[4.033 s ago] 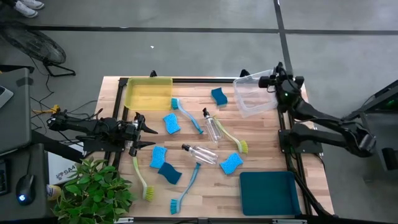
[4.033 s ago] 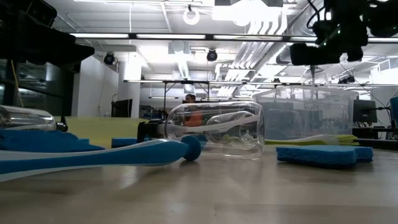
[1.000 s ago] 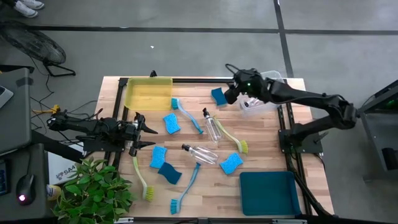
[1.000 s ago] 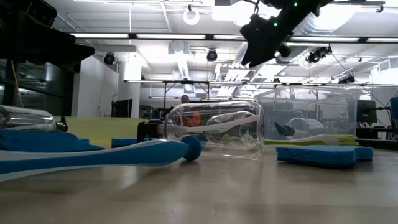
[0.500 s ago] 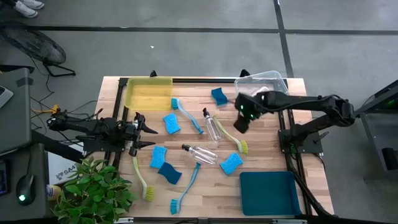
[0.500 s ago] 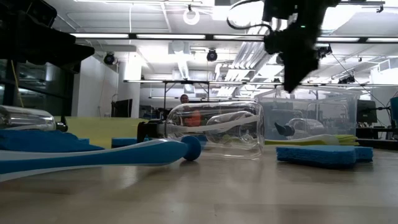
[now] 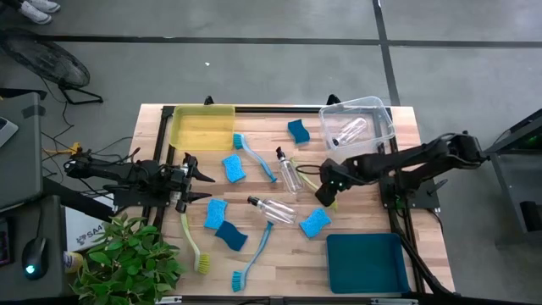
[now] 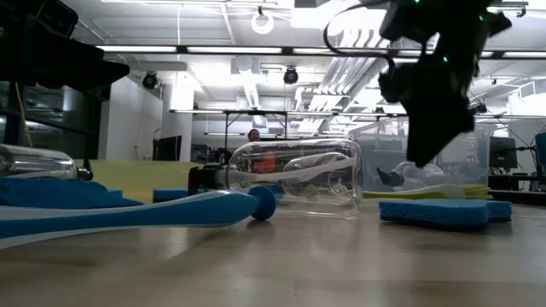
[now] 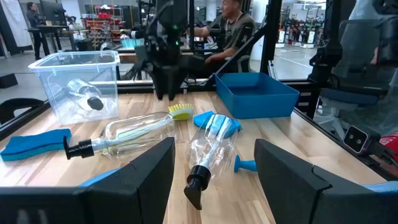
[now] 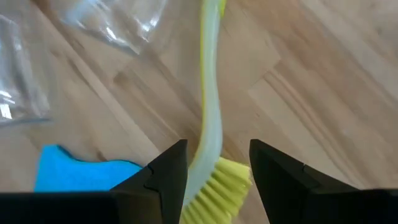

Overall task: Pick & Place Kitchen Sink Supplies
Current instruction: Put the yellow dish brush into the blue bin

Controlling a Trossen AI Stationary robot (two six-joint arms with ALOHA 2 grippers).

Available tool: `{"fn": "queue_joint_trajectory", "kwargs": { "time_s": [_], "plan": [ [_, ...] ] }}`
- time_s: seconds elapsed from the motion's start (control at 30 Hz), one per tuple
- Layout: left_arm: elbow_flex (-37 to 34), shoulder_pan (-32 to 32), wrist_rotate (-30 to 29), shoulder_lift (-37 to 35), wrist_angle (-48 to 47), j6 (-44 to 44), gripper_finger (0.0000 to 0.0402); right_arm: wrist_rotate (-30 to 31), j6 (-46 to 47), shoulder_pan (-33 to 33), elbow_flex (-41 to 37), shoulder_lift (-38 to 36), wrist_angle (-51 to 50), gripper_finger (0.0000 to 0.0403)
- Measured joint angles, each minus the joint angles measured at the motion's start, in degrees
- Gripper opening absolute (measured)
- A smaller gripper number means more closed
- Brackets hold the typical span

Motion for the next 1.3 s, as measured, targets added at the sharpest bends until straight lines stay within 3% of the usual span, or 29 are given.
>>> {"fn": "queue_joint_trajectory", "kwargs": {
  "time_s": [0.33, 0.53, 0.77, 1.03, 1.3],
  "plan": [
    [-0.02, 0.0, 0.0, 0.02, 0.0, 0.0, 0.0216, -1.81, -3.26, -0.57, -5.27, 1.17, 10.36, 0.0165],
    [0.0, 0.0, 0.0, 0.01, -0.01, -0.01, 0.0216, -4.93, -7.42, -0.24, -5.23, 7.16, 15.19, 0.0165],
    [0.0, 0.0, 0.0, 0.02, 0.0, -0.01, 0.0216, -4.0, -8.75, 0.4, -4.89, 12.7, 17.39, 0.0157],
    [0.0, 0.0, 0.0, 0.01, 0.0, -0.02, 0.0216, -0.42, -12.47, -1.12, -5.33, 8.8, 15.86, 0.0063],
    [0.0, 0.0, 0.0, 0.02, 0.0, -0.02, 0.0216, 0.41, -18.75, -6.6, -5.31, 2.17, 10.75, 0.0061]
  ]
}}
